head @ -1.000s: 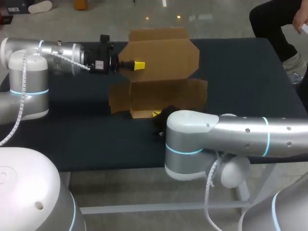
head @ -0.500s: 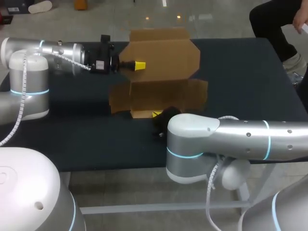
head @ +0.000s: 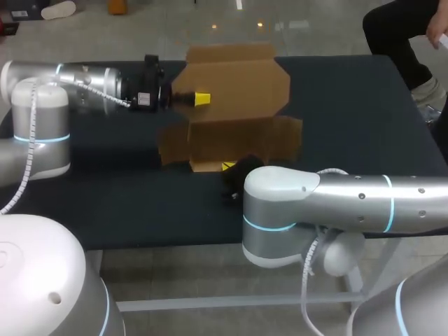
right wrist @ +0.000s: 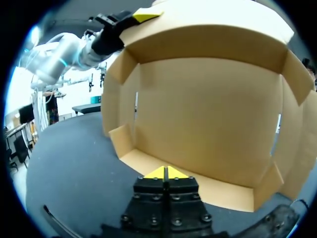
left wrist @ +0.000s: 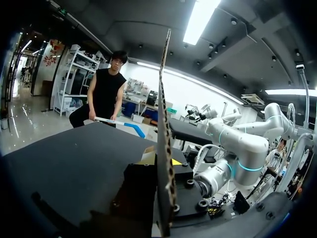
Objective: Assemble the packaging by folding the flat box into shape, placing the metal phone stand inside, and closing the box properly
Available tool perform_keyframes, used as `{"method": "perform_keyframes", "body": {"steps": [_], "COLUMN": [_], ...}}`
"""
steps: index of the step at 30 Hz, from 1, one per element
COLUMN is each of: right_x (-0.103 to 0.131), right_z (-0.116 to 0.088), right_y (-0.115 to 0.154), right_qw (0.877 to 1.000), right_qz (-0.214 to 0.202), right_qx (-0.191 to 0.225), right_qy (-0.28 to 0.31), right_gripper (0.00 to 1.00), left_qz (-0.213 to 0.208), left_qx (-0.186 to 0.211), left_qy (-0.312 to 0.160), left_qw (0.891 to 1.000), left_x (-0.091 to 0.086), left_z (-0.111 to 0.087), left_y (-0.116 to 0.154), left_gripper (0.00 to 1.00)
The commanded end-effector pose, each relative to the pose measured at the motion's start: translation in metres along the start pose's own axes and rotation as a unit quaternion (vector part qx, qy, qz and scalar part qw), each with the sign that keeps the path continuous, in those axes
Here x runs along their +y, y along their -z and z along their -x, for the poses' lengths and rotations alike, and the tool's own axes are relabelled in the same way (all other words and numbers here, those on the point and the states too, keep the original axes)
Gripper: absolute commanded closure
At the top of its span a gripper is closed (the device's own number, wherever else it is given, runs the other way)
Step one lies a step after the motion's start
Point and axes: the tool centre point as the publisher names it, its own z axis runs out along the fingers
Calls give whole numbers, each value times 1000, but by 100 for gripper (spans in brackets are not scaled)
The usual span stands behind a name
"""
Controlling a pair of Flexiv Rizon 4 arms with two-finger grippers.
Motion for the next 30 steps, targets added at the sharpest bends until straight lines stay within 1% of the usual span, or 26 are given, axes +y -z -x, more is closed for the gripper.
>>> {"method": "perform_keyframes", "body": {"steps": [1, 20, 30], "right_x": [-2, -2, -2], "right_z": [-1, -1, -1], "right_y": [-2, -2, -2], "right_qw": [1000, 1000, 1000], "right_qz": [1, 1, 1], "right_qx": [-2, -2, -2], "right_qy": [0, 0, 0], "right_gripper": [100, 100, 100], "left_qz": [-2, 10, 24], "left_qx": [1, 1, 1], "left_qy": [1, 11, 15], "left_qw": [1000, 1000, 1000], "left_x": [7, 18, 24], "left_z": [1, -9, -10], "left_y": [0, -1, -3], "left_gripper": [100, 100, 100]}}
